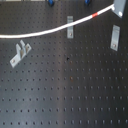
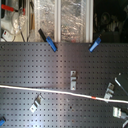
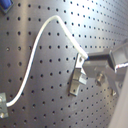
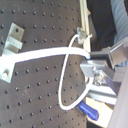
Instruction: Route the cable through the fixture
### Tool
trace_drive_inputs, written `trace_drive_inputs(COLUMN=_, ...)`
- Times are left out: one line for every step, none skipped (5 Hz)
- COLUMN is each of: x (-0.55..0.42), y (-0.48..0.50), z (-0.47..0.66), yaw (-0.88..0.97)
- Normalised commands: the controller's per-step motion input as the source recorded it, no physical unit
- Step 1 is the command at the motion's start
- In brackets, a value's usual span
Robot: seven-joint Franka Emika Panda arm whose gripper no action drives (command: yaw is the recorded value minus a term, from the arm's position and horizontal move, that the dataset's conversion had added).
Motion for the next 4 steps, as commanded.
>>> trace_drive_inputs(x=0.017, y=0.015, z=0.0, yaw=0.0)
trace_drive_inputs(x=-0.705, y=0.288, z=0.24, yaw=-0.51)
trace_drive_inputs(x=-0.038, y=0.035, z=0.0, yaw=0.0)
trace_drive_inputs(x=-0.052, y=-0.062, z=0.12, yaw=-0.14)
